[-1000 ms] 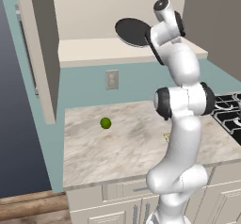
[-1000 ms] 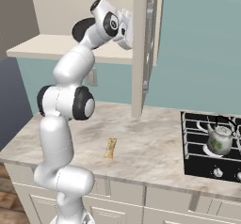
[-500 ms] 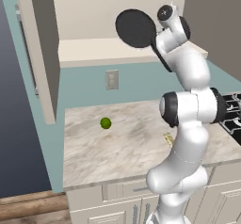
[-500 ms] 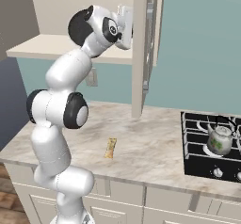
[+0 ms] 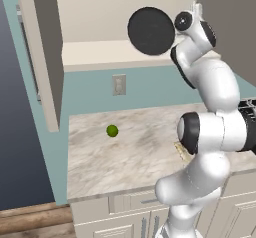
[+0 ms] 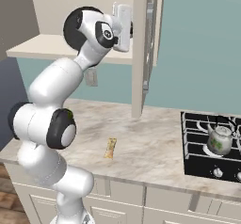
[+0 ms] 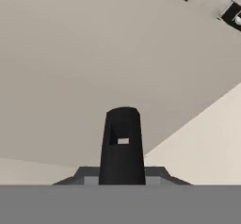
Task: Pick the pan from the cabinet and place it on the stove. Then turn on the stove burner for the pan.
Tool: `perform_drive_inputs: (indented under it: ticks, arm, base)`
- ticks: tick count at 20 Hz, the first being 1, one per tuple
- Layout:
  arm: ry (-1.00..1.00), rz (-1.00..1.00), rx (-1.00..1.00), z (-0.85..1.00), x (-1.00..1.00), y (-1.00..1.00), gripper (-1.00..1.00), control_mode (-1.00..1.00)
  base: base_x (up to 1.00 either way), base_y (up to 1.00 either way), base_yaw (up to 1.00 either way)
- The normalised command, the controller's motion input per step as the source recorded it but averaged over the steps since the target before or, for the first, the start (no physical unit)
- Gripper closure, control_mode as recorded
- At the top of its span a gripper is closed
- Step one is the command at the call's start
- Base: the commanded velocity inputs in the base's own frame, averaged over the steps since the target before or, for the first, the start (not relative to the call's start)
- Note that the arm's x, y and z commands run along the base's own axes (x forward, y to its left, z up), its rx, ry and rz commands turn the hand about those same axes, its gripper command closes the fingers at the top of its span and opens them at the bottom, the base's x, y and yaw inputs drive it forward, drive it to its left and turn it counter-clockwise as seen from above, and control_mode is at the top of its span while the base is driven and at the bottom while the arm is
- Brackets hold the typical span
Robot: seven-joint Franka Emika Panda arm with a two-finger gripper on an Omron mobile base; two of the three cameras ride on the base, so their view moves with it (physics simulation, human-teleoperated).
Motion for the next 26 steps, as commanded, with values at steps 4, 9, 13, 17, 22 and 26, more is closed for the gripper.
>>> perform_drive_inputs:
  ticks: [4, 9, 13, 17, 22, 26]
  arm:
    - [-0.11, -0.09, 0.02, 0.04, -0.99, 0.0, 1.0, -1.0]
    - [-0.08, -0.09, 0.05, 0.0, -1.0, 0.0, 1.0, -1.0]
    - [-0.02, -0.09, 0.04, 0.0, -1.0, 0.07, 1.0, -1.0]
    - [0.0, -0.07, 0.01, -0.07, -1.0, 0.23, 1.0, -1.0]
    - [0.0, -0.03, 0.0, -0.1, -0.99, 0.3, 1.0, -1.0]
    - [0.0, -0.02, 0.0, -0.12, -0.91, 0.31, 1.0, -1.0]
  base:
    - [0.0, 0.0, 0.0]
    - [0.0, 0.0, 0.0]
    - [0.0, 0.0, 0.0]
    - [0.0, 0.0, 0.0]
    - [0.0, 0.0, 0.0]
    - [0.0, 0.0, 0.0]
